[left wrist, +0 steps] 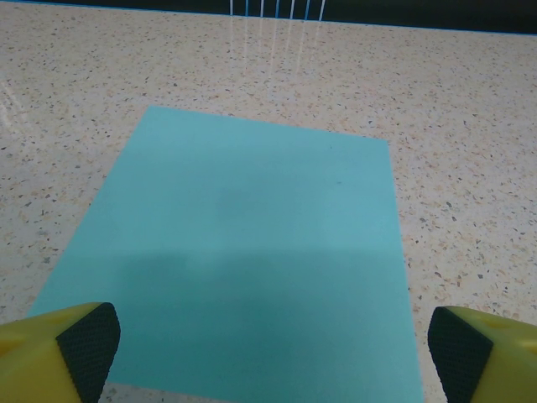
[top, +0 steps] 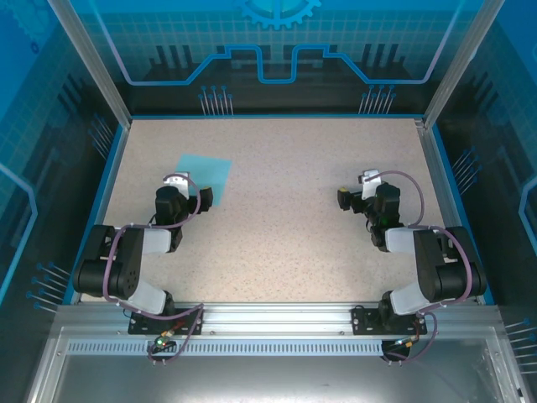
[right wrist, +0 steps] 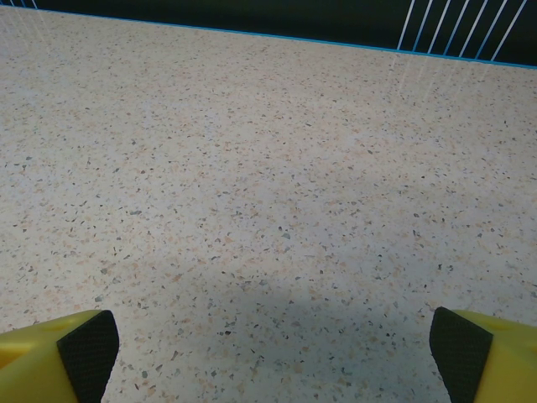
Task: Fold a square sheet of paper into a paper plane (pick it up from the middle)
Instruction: Move the square sheet of paper to the center of the table.
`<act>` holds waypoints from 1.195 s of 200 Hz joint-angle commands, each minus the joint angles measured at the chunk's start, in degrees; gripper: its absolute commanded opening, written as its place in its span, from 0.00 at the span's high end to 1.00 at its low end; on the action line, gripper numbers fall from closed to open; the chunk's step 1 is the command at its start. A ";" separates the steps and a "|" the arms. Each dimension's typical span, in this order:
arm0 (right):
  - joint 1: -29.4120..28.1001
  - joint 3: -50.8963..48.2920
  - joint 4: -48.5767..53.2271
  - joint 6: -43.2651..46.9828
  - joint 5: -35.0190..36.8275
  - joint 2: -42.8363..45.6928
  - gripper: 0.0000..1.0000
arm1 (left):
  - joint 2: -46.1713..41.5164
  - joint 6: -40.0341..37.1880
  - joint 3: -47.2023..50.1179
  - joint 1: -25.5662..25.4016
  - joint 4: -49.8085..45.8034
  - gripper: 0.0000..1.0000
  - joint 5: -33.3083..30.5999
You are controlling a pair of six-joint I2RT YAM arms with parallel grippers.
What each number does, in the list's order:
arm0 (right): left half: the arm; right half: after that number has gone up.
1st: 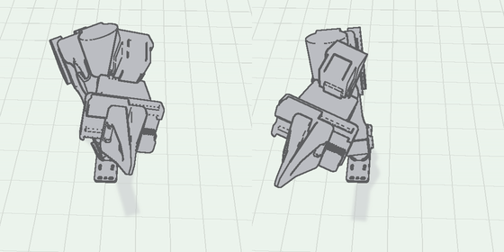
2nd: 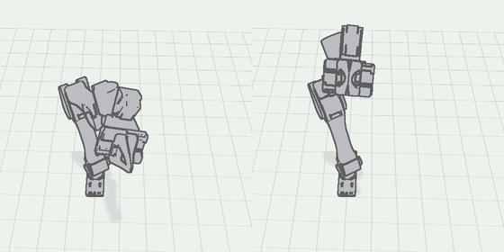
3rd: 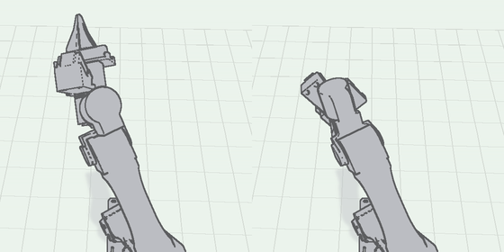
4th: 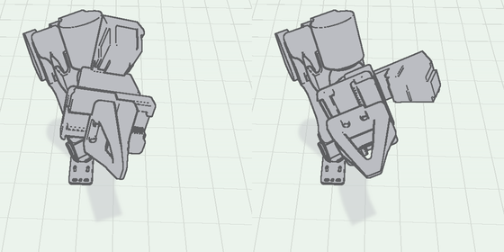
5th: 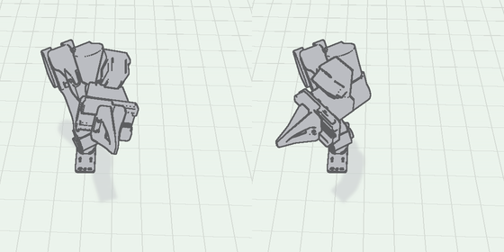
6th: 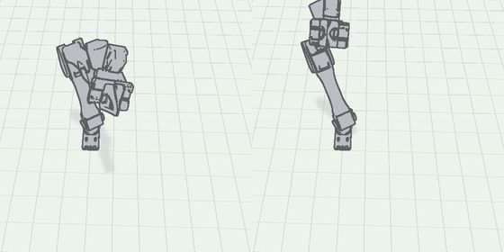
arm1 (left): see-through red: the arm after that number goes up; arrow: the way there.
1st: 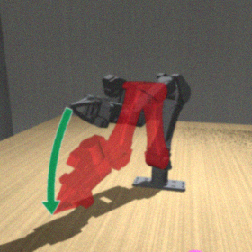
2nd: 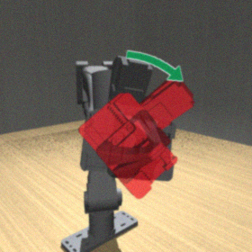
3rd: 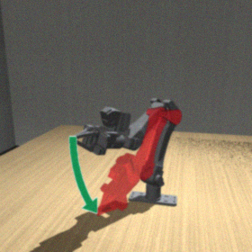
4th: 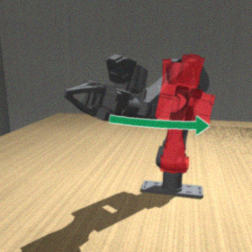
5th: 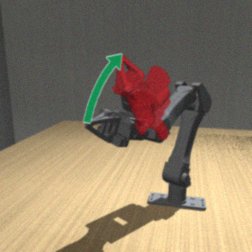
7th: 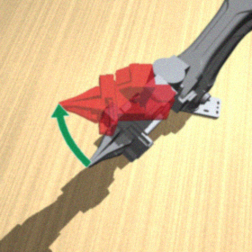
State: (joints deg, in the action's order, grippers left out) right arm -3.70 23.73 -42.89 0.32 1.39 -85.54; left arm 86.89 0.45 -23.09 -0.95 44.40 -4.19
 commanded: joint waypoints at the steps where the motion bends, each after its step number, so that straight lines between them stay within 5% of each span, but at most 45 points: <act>1: 0.86 1.03 0.09 0.58 -0.58 -0.60 0.00 | 0.08 -0.58 -0.82 0.55 0.57 0.01 0.88; 83: 0.83 1.10 0.18 0.63 -0.55 -0.60 0.01 | -0.33 -0.74 -0.76 0.51 0.79 0.02 1.47; 153: -0.39 -0.08 -0.09 2.55 -1.05 2.45 0.01 | -17.10 5.27 -6.11 0.60 -21.97 0.02 2.92; 169: -1.14 2.67 9.72 1.05 1.41 8.56 0.01 | -17.72 9.30 -11.51 0.61 -30.40 0.01 3.05; 196: -0.43 13.31 39.97 -7.25 0.13 16.54 0.00 | -11.87 17.29 -21.52 1.57 -41.99 0.02 4.35; 212: -0.10 15.39 46.87 -14.04 -1.33 20.71 0.01 | -5.47 28.34 -28.72 3.27 -50.84 0.01 3.38; 239: 0.58 17.93 54.23 -20.42 -7.18 25.64 0.01 | 8.73 29.92 -41.06 5.96 -57.58 0.02 20.11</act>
State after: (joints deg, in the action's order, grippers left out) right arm -4.08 40.27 -3.40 -11.33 0.51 -62.89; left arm 85.69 22.55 -57.06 2.85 -0.12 3.55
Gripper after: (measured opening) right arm 0.994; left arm 0.986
